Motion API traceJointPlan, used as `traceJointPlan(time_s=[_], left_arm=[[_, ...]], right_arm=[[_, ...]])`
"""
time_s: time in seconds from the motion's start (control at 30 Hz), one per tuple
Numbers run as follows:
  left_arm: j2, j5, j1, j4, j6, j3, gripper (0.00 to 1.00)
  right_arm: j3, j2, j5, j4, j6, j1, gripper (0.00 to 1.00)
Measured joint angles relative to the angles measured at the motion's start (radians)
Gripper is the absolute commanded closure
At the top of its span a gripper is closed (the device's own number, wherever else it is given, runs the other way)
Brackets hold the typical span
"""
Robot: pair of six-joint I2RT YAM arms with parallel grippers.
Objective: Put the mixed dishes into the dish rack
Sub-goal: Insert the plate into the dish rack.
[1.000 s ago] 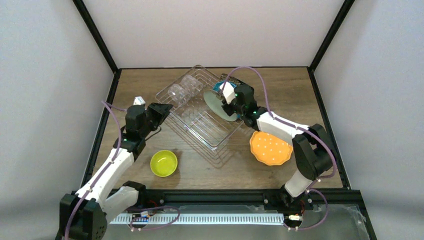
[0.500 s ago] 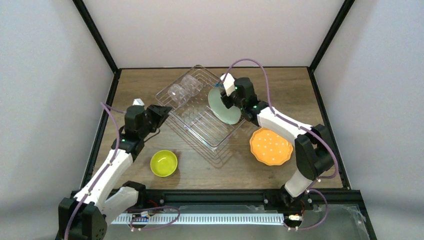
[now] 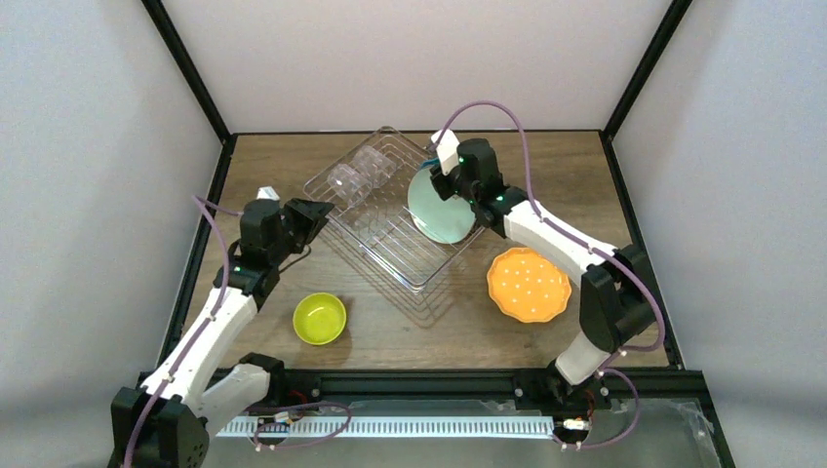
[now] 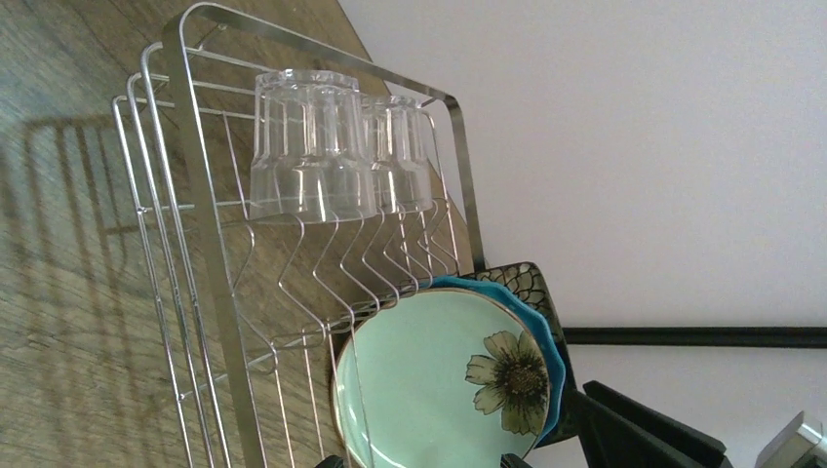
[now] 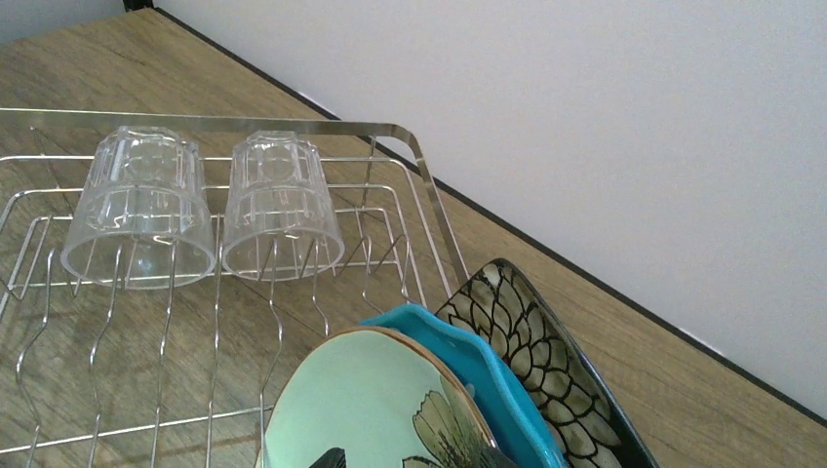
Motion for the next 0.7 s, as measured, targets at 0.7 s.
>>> traceJointPlan(time_s=[0.7], left_arm=[[0.054, 0.092, -0.102, -0.031, 0.056, 0.052, 0.04]], right_arm=[[-0.063, -0.215, 0.339, -0.252, 0.354, -0.018, 0.14]])
